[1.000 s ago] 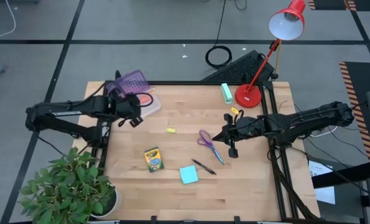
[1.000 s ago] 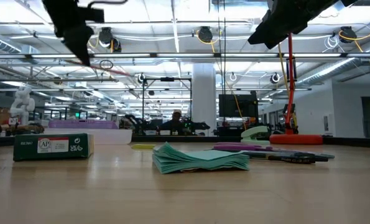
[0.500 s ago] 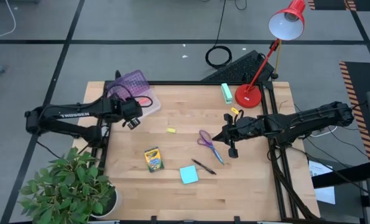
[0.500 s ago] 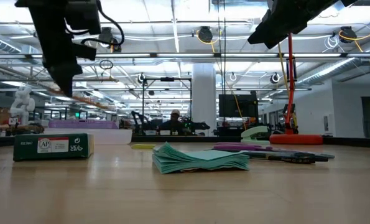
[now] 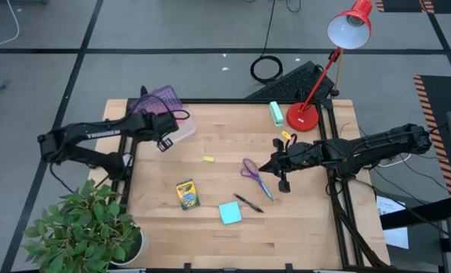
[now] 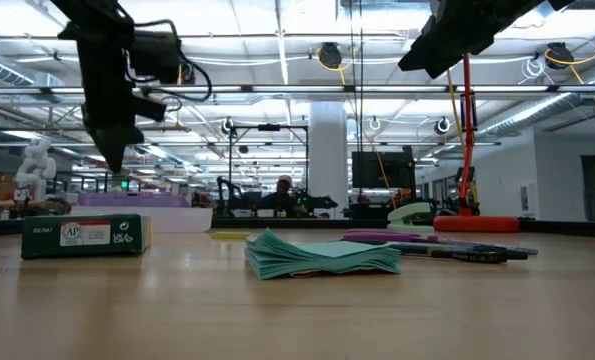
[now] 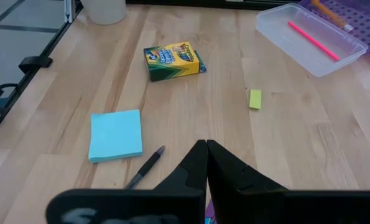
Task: Pack school essentials
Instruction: Put the orange pencil into the purple supply box
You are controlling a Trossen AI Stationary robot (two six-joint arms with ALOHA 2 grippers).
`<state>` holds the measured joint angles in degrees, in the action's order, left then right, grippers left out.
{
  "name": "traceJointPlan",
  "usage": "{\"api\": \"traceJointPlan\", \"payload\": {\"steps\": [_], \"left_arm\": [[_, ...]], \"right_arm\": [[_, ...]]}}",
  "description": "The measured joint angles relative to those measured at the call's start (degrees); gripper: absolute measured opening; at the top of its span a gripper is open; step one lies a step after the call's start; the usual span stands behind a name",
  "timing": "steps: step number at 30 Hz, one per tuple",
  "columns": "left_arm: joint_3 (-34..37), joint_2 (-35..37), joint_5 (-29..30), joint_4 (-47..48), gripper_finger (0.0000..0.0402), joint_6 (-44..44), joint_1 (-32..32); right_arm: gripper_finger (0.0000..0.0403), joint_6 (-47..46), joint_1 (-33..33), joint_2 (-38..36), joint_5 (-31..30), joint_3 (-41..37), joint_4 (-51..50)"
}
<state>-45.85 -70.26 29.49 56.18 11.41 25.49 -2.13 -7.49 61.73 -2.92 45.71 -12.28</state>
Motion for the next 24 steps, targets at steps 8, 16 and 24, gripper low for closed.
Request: {"api": "traceJointPlan", "payload": {"steps": [8,16,24], "left_arm": [[0.0,-4.8,-1.0,-2.1,0.0026,-2.9,2.4],[0.0,-8.3,-1.2,-4.8,0.0026,-6.8,4.0],[0.0,-9.4,-0.6,-7.1,0.0035,-10.0,4.2]], "right_arm": [[0.0000,0.0,0.0,0.0,0.0,0.0,0.0],[0.0000,0.0,0.0,0.0,0.0,0.0,0.0],[0.0000,0.0,0.0,0.0,0.0,0.0,0.0]]}}
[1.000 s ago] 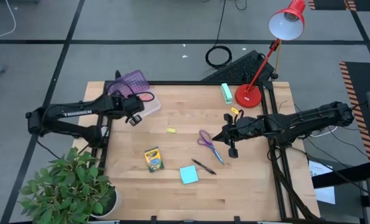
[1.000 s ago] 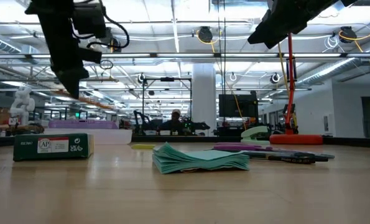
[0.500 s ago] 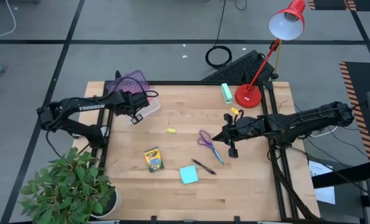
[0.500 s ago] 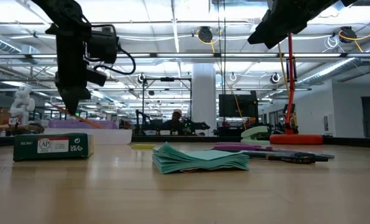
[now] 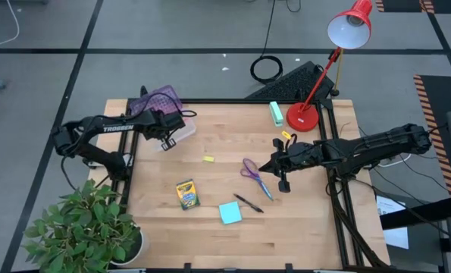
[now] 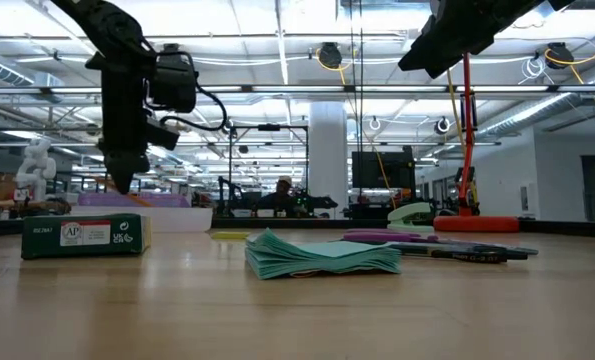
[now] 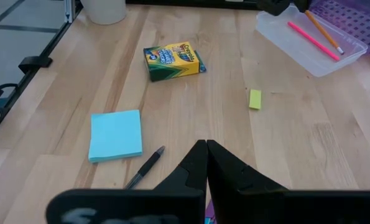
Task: Pack school essentials
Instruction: Put the orange pencil into the purple supply box
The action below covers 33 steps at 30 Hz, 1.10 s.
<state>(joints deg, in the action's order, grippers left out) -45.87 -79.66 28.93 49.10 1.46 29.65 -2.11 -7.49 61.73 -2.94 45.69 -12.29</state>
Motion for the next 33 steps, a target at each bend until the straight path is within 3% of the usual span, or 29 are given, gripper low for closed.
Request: {"api": "traceJointPlan", "payload": {"steps": [9,14,18,23,33], "left_arm": [[0.0,0.0,6.3,0.3,0.0134,2.4,0.0],[-0.1,0.0,7.2,0.3,0.0157,4.8,-0.4],[-0.5,0.0,6.5,0.3,0.0158,6.4,-1.4],[-0.5,0.0,-0.3,2.0,0.0154,10.9,-1.5],[0.1,0.0,-3.7,4.9,0.0100,20.2,2.4]], "right_arm": [[0.0000,0.0,0.0,0.0,0.0,0.0,0.0],[0.0000,0.0,0.0,0.0,0.0,0.0,0.0],[0.0000,0.0,0.0,0.0,0.0,0.0,0.0],[0.0000,0.0,0.0,0.0,0.0,0.0,0.0],[0.0000,-0.2,0.0,0.0,0.0,0.0,0.0]]}}
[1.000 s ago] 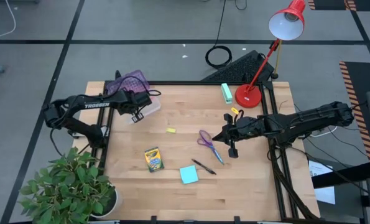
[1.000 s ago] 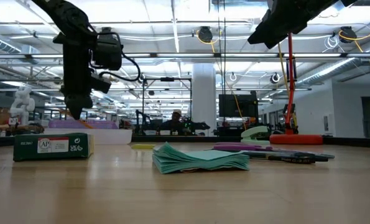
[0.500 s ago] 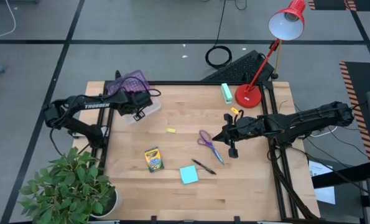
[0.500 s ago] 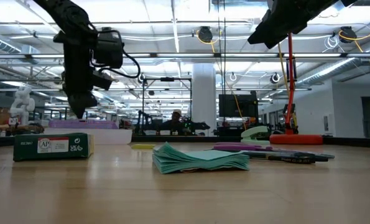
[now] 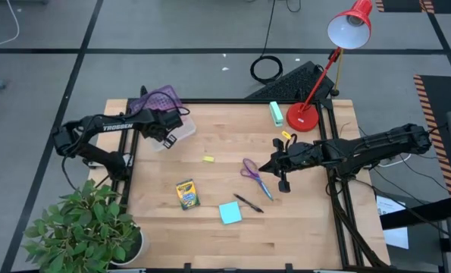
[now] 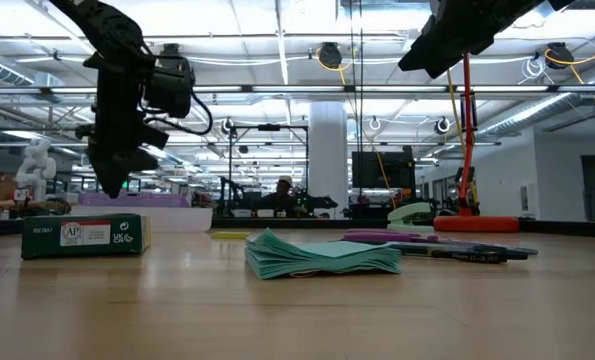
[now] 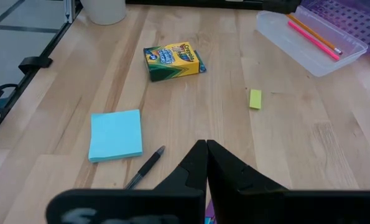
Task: Pack school essentials
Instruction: Put the orange pencil into the purple supply box, then put the black pen into the purple supply box
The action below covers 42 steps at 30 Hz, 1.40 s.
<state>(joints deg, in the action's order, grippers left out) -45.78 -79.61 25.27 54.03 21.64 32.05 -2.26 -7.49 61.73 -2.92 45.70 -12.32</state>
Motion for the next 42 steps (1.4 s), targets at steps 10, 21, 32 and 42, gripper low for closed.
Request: {"api": "traceJointPlan", "payload": {"steps": [10,21,32,42], "left_arm": [[3.2,0.0,-1.4,-0.1,0.0071,1.4,2.2],[4.8,0.0,-1.2,-1.6,0.0069,-0.3,4.0],[4.9,0.0,-1.3,-7.3,0.0005,-4.8,3.9],[4.7,0.0,0.1,-9.6,0.0003,-4.9,3.9]], "right_arm": [[0.0000,0.1,0.0,0.0,0.0,0.0,0.0],[0.0000,0.2,0.0,0.0,0.0,0.0,0.0],[0.0000,0.2,0.0,0.0,0.0,0.0,0.0],[0.0000,0.2,0.0,0.0,0.0,0.0,0.0]]}}
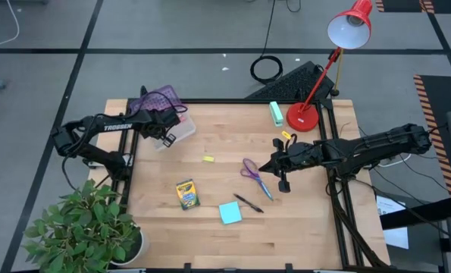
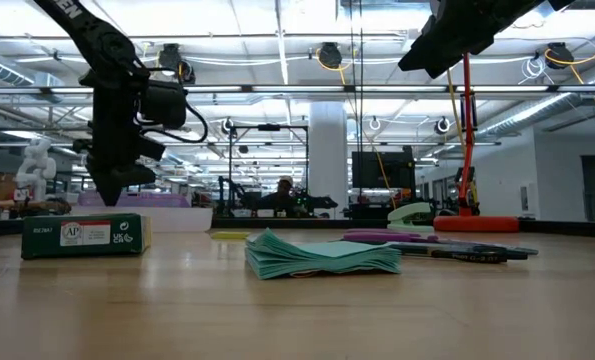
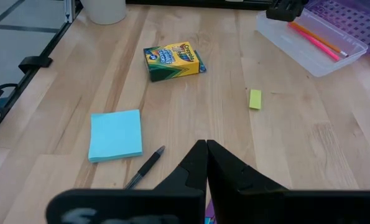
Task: Pack school essentials
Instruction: Put the black pen into the purple supply box
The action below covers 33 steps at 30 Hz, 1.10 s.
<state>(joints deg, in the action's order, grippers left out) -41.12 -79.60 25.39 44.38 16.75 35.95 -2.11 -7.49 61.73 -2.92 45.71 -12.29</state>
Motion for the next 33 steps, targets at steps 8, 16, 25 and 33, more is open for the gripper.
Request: {"api": "traceJointPlan", "payload": {"steps": [8,16,25,33], "left_arm": [[-1.7,3.3,0.1,-4.3,0.0017,2.2,-6.8],[-3.6,12.7,0.4,-8.3,0.0005,1.9,-16.9],[-3.7,20.6,0.1,-12.7,0.0025,2.9,-25.8],[-3.7,20.1,0.0,-17.4,0.0026,0.2,-30.5]], "right_arm": [[0.0000,-1.4,0.0,0.0,0.0,0.0,0.0],[0.0006,-10.5,-1.3,0.0,-0.3,0.0,-3.2],[0.0062,-16.3,-10.1,4.4,-7.6,0.0,-3.9],[0.0127,-18.9,-15.8,10.8,-8.0,0.0,-0.2]]}}
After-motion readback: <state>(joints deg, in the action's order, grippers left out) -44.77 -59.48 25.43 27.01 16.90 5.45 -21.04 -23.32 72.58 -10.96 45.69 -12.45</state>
